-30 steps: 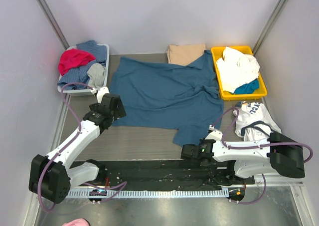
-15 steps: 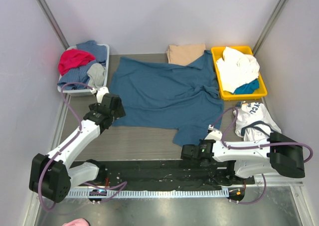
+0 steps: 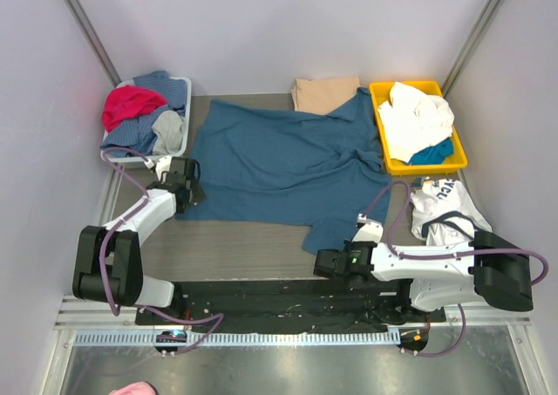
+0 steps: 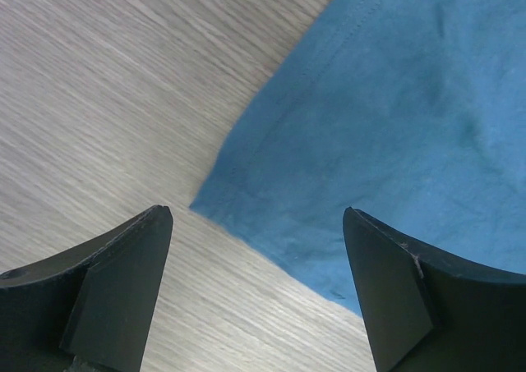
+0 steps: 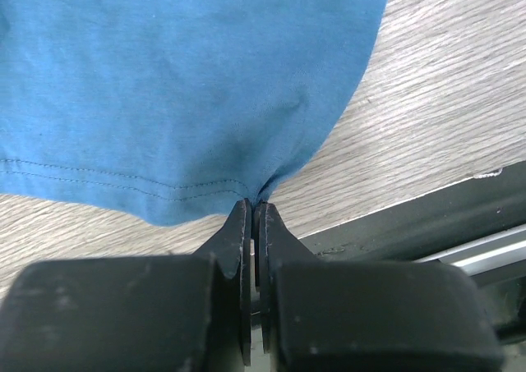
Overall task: Fold and stack the t-shirts
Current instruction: Flatten the tshirt out
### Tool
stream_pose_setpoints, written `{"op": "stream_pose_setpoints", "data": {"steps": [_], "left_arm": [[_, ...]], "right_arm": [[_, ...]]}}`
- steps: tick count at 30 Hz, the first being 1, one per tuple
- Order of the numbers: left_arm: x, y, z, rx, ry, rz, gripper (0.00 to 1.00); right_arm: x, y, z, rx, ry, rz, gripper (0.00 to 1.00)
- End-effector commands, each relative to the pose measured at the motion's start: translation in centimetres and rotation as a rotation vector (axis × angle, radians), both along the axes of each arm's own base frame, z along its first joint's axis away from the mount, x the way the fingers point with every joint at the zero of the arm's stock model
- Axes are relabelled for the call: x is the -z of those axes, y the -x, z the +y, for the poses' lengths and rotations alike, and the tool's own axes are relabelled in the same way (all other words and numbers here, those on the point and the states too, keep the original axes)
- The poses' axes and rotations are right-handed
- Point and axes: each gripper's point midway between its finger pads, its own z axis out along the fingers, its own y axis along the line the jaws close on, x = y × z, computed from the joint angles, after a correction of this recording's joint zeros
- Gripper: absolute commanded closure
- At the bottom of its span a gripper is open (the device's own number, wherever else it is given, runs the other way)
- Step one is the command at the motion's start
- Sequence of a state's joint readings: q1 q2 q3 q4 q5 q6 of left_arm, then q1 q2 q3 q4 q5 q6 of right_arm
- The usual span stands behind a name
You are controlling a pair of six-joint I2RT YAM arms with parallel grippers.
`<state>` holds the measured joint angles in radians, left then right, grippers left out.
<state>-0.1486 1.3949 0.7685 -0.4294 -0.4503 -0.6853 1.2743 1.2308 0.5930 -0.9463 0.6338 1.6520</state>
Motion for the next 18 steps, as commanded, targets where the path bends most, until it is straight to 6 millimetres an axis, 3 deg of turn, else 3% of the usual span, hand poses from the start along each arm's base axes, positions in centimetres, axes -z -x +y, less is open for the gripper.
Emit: {"op": "stream_pose_setpoints", "data": {"steps": [1,6,13,18], "left_arm": [[-1.2,-2.2,-0.4,-0.031,0.026,-0.090,0.12],[-0.4,-1.2,0.3,-0.058,0.012,-0.072,0.21],[0.5,0.7,1.0,-0.109,0.014,-0.061,0.26],[1.0,1.0,1.6,-0.139,0.023,-0.065,0.28]], "right_arm": [[-1.4,-1.2,0.4,-0.018,0.006,-0.065,0.99],[-1.3,-1.1,0.2,-0.014,0.005,-0.066,0.99],[-1.2,-1.1,0.2,-0.018,0.013,-0.061,0.99],[-1.1,-1.0,0.1,-0.018,0.017,-0.054,0.99]]}}
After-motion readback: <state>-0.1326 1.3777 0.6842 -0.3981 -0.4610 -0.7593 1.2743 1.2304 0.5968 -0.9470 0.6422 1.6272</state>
